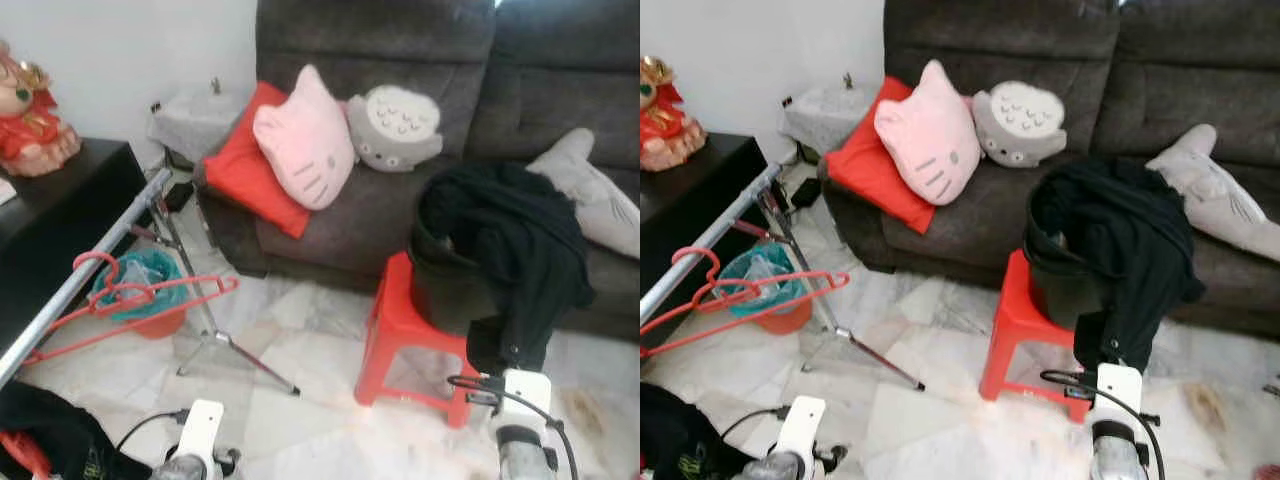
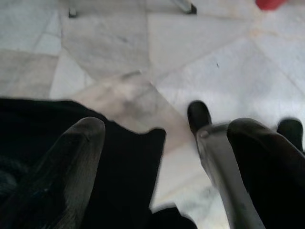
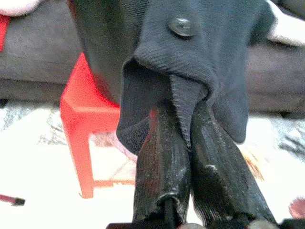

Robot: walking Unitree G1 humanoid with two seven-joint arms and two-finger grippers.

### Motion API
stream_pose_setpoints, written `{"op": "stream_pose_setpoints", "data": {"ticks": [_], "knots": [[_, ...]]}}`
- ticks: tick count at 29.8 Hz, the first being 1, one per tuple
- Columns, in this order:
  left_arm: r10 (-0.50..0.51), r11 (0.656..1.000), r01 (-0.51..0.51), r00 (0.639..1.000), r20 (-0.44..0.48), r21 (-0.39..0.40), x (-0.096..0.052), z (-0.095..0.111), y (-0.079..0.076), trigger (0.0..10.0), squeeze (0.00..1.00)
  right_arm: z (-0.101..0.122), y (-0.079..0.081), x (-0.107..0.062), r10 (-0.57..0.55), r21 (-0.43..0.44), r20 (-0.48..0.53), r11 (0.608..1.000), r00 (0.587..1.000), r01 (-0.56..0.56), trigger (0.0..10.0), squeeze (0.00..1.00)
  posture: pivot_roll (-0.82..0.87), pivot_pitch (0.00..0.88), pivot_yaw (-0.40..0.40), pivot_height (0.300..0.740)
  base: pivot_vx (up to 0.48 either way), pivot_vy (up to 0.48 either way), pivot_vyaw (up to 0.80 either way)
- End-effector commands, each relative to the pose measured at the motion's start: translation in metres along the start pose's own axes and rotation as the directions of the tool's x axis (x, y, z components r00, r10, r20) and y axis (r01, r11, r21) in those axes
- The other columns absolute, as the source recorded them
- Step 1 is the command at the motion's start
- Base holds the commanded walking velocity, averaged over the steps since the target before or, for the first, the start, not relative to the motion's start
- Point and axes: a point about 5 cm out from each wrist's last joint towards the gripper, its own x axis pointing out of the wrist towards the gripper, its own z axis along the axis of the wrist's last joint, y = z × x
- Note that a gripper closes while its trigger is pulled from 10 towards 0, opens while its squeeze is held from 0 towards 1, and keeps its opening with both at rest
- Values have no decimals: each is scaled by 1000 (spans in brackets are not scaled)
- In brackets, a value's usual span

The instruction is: Hang hanger

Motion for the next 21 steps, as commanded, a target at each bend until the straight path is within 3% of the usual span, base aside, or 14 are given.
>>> {"op": "stream_pose_setpoints", "data": {"ticks": [1,21], "knots": [[2,1000,-2,1000,-8,13,0,-2,2,10000,0,-7,3,-4,5,-3,-31,1000,1000,-5,10000,0,-20,0,43,740,-300,0,0],[3,1000,-3,1000,-7,14,-1,-2,2,10000,0,-9,4,-4,13,-23,-40,1000,999,-14,10000,0,-19,0,44,740,-302,0,0]]}}
